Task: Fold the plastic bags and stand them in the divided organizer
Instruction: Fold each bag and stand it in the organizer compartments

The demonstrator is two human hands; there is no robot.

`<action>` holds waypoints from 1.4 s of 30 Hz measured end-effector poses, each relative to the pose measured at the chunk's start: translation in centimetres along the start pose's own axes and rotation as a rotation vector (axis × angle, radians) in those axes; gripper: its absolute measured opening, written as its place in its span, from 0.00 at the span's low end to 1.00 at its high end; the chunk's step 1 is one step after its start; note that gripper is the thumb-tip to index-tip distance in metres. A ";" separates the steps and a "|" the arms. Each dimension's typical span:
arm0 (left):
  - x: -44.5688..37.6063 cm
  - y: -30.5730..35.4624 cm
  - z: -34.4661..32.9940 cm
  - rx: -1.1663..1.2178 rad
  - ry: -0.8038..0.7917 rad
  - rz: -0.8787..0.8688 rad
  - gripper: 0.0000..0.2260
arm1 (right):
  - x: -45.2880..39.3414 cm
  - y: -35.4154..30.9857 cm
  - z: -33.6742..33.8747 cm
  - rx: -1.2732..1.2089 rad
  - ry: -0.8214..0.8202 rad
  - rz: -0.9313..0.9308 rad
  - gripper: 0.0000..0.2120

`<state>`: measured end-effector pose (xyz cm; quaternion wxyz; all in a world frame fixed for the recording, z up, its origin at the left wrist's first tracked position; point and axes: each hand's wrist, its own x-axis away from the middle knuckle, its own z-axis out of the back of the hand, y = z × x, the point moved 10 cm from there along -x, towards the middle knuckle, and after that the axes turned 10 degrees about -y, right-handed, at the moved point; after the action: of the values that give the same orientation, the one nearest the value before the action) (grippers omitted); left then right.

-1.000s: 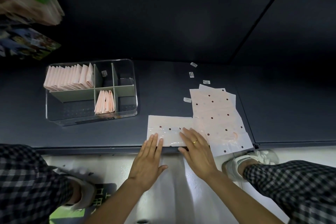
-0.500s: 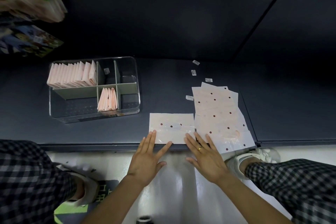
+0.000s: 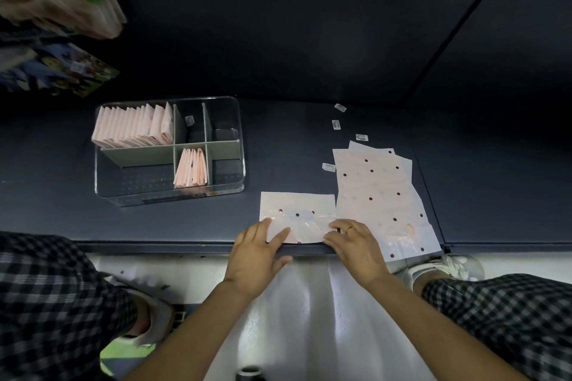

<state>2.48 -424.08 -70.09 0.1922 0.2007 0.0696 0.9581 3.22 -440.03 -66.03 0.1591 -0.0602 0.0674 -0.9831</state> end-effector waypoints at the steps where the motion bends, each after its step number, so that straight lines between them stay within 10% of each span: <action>1: -0.2 -0.3 0.4 0.032 0.014 0.008 0.26 | -0.2 0.0 0.0 -0.010 -0.014 0.005 0.12; 12: -0.4 -3.4 3.7 0.380 0.177 -0.030 0.14 | -0.9 1.0 -0.7 -0.324 -0.297 0.079 0.09; 16: -0.9 -4.3 4.0 0.513 0.180 0.019 0.08 | -1.2 2.2 -2.0 -0.562 -0.355 -0.059 0.19; 22: -1.9 -7.1 2.7 0.737 0.134 0.263 0.06 | -2.5 5.3 -2.8 -0.828 -0.184 -0.441 0.05; 26: -2.1 -7.6 2.7 0.791 0.152 0.326 0.06 | -2.8 6.5 -3.7 -0.855 -0.187 -0.623 0.19; 36: -1.1 2.9 3.9 0.111 0.301 -0.217 0.18 | -3.3 6.9 -4.4 -0.845 -0.221 -0.727 0.11; 42: -0.6 3.7 3.8 0.020 0.345 -0.193 0.23 | -1.4 5.4 -5.1 -1.075 -0.269 -0.835 0.22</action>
<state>3.23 -427.51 -66.08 0.2663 0.0277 0.1300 0.9547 5.49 -444.11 -71.97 -0.2776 -0.2728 0.4959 -0.7763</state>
